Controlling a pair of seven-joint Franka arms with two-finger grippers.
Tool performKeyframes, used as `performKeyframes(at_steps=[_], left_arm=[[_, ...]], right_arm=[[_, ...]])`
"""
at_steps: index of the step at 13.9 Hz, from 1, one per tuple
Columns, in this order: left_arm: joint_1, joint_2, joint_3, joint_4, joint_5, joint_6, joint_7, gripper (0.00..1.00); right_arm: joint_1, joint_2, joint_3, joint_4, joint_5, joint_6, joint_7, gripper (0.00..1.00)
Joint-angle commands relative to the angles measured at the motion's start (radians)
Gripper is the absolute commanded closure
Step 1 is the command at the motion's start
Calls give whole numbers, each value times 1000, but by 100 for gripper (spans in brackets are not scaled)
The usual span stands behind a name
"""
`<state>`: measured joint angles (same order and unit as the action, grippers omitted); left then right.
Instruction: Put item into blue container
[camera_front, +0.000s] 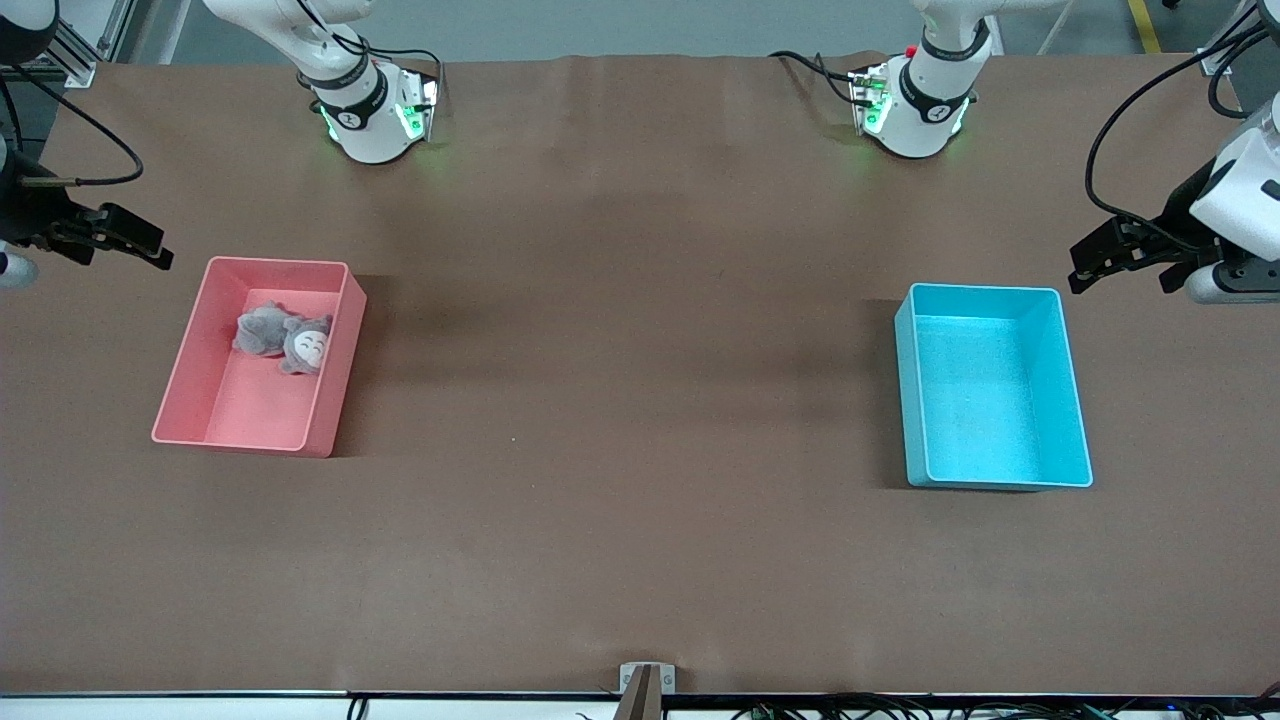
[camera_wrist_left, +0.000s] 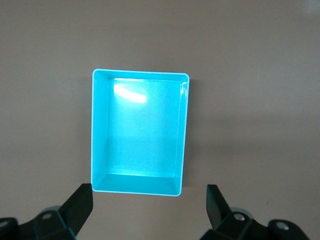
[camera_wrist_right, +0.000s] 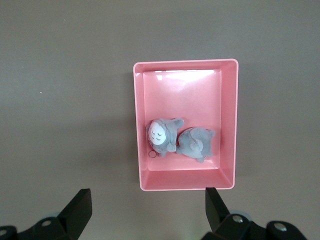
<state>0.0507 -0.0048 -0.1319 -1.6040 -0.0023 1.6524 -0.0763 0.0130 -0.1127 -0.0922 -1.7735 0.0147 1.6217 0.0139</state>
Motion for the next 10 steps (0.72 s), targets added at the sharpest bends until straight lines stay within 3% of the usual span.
performKeyframes(at_steps=[1, 10], left_arm=[[4, 12, -3, 35, 2, -20, 10, 0], [9, 45, -3, 93, 1, -66, 12, 0]], right_arm=[[-33, -32, 28, -24, -12, 10, -5, 0], [-38, -21, 40, 31, 1, 1, 9, 0]])
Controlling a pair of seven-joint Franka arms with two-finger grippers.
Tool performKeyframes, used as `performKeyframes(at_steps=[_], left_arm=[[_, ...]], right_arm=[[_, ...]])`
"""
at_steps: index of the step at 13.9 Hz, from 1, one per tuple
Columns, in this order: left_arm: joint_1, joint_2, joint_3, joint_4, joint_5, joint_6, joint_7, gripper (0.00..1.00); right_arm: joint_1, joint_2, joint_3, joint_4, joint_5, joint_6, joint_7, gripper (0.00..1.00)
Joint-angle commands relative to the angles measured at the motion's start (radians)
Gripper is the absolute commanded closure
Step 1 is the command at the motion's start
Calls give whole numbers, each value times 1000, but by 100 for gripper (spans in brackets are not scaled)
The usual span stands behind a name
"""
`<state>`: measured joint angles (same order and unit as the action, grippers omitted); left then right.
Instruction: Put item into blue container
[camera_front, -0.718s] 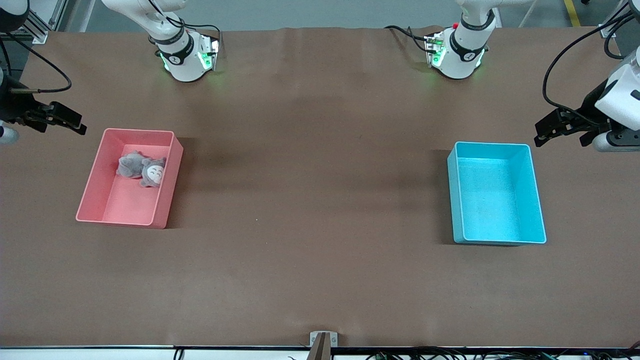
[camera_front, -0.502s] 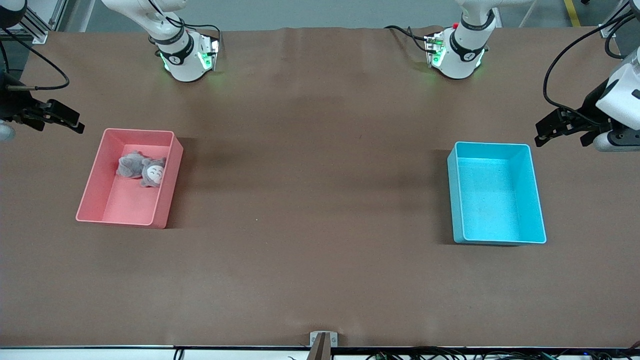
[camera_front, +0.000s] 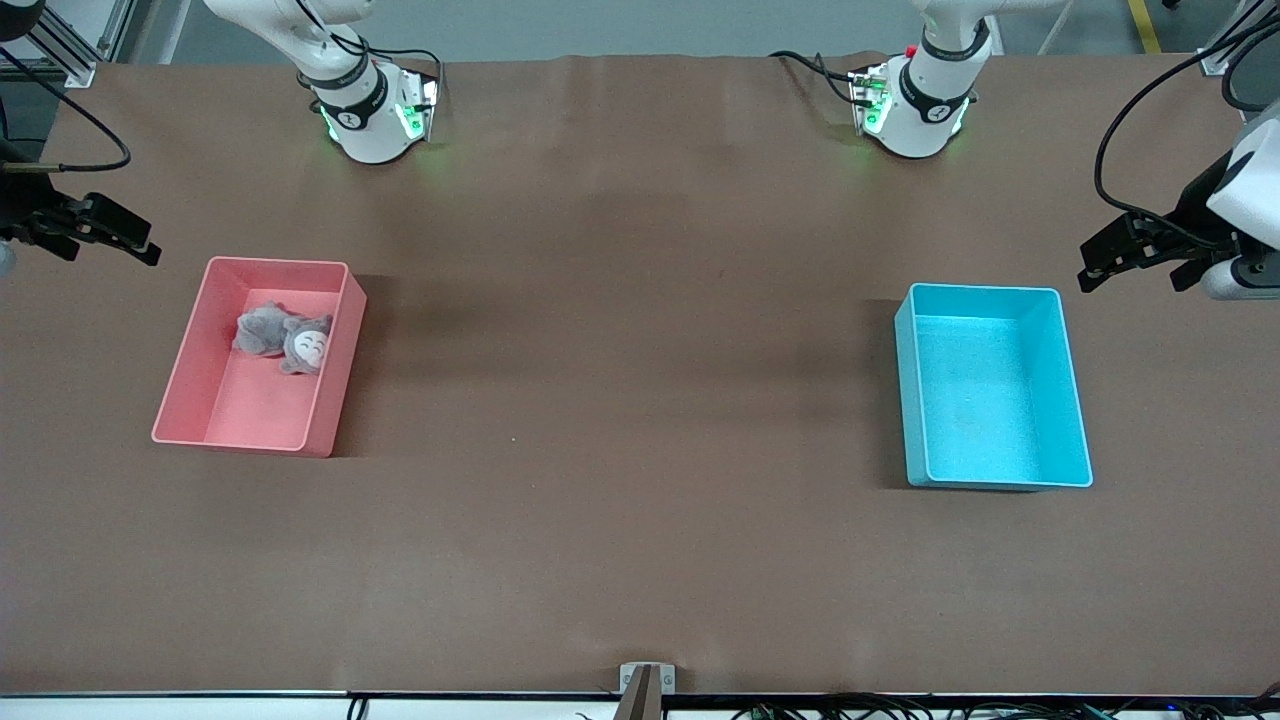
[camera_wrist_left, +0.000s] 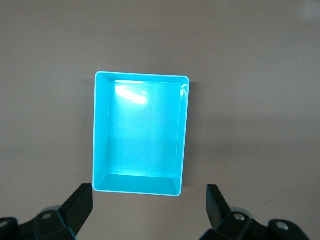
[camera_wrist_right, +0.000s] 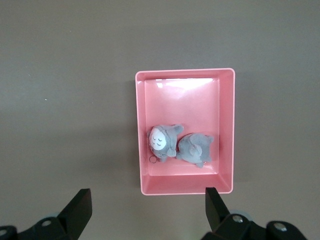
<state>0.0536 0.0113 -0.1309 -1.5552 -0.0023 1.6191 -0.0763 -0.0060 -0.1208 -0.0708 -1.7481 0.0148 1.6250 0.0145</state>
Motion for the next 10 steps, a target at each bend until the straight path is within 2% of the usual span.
performKeyframes(at_steps=[1, 3, 10], left_arm=[[9, 29, -4, 38, -1, -33, 15, 0], [6, 30, -4, 27, -1, -33, 12, 0], [8, 39, -4, 6, -1, -7, 16, 0]], right_arm=[[-19, -11, 19, 7, -1, -2, 9, 0], [-14, -11, 19, 7, 1, -40, 10, 0], [-15, 9, 16, 27, 4, -50, 12, 0]])
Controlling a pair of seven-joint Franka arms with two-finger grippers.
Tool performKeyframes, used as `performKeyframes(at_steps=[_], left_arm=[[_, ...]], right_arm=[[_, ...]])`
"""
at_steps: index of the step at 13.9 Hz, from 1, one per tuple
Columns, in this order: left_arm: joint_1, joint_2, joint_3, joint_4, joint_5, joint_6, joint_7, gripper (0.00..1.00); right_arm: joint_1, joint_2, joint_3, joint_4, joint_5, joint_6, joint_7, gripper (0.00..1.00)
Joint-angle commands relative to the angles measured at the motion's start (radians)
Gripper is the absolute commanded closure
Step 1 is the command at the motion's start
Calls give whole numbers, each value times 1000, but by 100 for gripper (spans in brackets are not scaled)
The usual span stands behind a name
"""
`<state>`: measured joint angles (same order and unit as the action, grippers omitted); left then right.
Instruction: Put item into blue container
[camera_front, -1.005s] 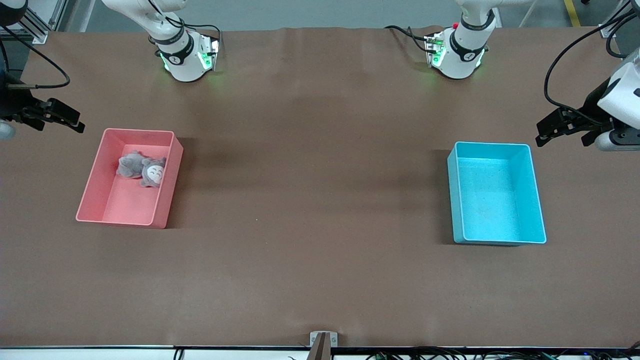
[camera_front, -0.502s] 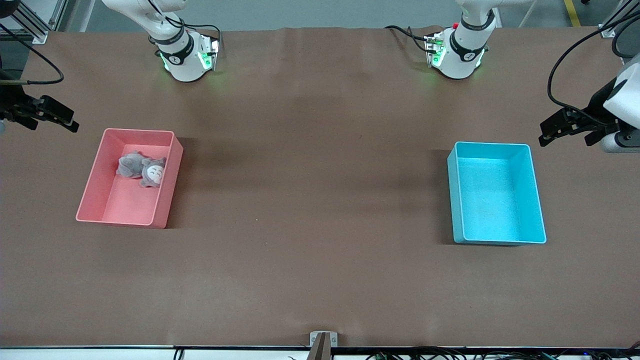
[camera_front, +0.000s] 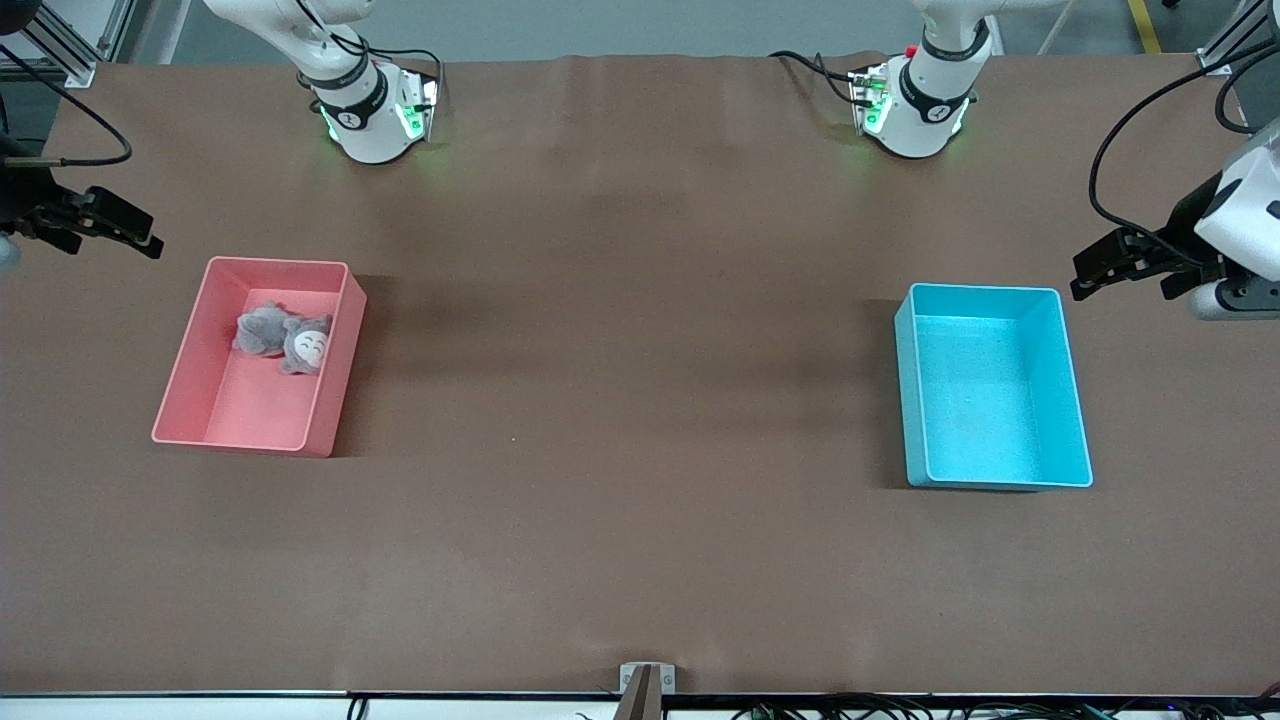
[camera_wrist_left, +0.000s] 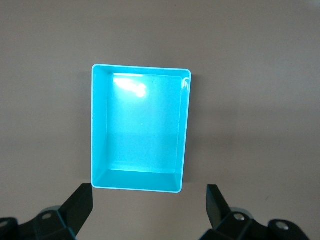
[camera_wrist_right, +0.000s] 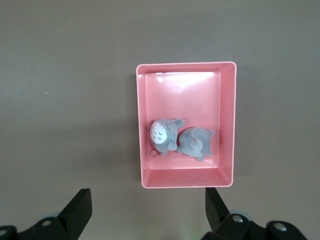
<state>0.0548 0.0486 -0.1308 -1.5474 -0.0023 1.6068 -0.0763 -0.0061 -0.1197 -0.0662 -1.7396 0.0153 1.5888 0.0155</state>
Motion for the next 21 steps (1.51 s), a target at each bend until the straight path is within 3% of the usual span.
performKeyframes(at_steps=[1, 21], left_arm=[[8, 1, -4, -6, -1, 5, 16, 0], [8, 2, -4, -6, 1, 4, 20, 0]], right_arm=[[-15, 11, 11, 21, 3, -13, 11, 0], [-15, 9, 9, 12, -12, 22, -55, 0]])
